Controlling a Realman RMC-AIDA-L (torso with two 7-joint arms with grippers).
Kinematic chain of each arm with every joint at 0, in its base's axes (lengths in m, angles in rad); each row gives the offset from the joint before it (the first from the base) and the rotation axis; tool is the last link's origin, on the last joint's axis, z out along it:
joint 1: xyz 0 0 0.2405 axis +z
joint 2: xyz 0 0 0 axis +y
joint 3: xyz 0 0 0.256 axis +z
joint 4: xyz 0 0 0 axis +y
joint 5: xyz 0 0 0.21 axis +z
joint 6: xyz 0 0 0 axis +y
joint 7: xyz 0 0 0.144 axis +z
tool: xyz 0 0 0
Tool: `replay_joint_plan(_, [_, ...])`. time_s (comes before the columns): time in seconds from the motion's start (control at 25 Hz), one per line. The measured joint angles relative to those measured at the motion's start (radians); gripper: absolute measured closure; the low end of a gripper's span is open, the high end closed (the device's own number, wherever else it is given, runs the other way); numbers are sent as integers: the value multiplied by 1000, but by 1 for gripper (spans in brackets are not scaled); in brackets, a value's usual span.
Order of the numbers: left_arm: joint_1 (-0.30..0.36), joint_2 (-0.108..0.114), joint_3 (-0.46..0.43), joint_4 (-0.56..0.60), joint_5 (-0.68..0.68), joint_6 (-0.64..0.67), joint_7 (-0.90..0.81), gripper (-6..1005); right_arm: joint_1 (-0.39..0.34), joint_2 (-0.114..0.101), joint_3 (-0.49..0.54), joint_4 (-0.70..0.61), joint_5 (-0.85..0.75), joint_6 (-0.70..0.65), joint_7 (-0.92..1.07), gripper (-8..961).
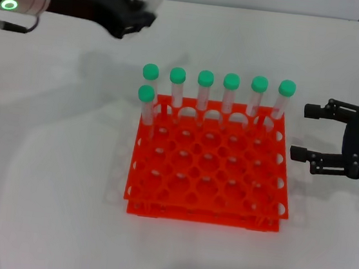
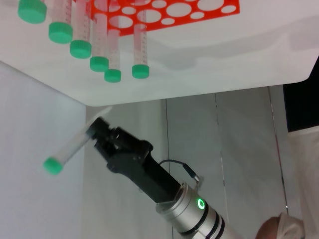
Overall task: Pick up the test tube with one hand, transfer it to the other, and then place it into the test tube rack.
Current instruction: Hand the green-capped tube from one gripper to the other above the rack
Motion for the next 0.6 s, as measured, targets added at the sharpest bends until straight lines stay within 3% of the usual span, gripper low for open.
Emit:
replay_joint_plan(0.16, [17,16,-26,-111,-270,22,222,800,-8,0,0,0,14,-8,0,114])
replay_joint_plan(0.24, [-2,38,-32,-198,-349,76,313,799,-9,0,1,0,21,-10,0,114])
replay_joint_plan(0.48, [-123,96,-69,-553,-404,265,579,798,-13,-1,1,-2,54,-12,3,114])
replay_joint_plan(0.6, [-178,114,-73,-676,-369,276,631,797,-19,-5,2,-2,61,-12,0,114])
